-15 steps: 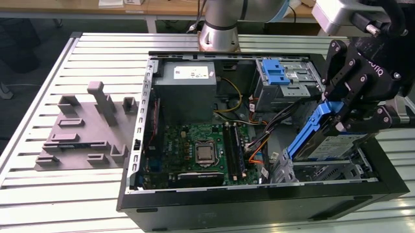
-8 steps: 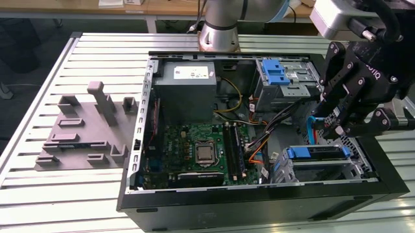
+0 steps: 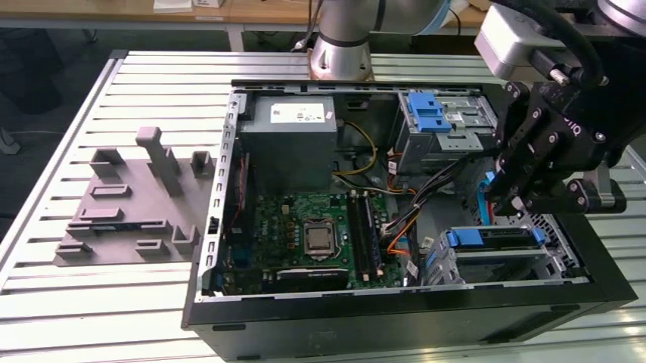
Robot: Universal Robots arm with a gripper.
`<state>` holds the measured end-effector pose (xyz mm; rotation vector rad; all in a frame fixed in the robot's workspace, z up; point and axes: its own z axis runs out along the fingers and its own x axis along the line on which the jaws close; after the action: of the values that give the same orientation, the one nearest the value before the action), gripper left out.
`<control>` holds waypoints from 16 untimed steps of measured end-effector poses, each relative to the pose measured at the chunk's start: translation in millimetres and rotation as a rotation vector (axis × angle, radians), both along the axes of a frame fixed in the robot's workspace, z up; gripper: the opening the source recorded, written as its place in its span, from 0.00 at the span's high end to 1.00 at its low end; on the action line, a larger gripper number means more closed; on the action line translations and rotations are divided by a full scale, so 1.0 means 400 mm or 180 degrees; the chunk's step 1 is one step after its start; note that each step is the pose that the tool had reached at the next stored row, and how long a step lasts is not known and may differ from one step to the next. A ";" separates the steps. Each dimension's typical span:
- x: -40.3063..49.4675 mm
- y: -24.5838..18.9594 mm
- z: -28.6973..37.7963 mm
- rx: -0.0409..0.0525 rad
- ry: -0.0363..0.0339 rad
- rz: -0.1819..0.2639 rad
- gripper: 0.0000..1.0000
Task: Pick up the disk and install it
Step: 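Insert the disk into the insertion slot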
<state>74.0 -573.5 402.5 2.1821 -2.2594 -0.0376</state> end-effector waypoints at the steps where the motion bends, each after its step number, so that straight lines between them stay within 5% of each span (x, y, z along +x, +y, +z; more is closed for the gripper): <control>1: 0.000 0.000 0.000 0.0000 0.0000 0.0000 0.70; 7: 0.000 0.000 -0.005 0.0001 0.0000 0.0000 0.89; 16: 0.011 0.000 -0.043 0.0001 0.0000 0.0000 0.89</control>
<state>78.3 -573.5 385.4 2.1821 -2.2595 -0.0378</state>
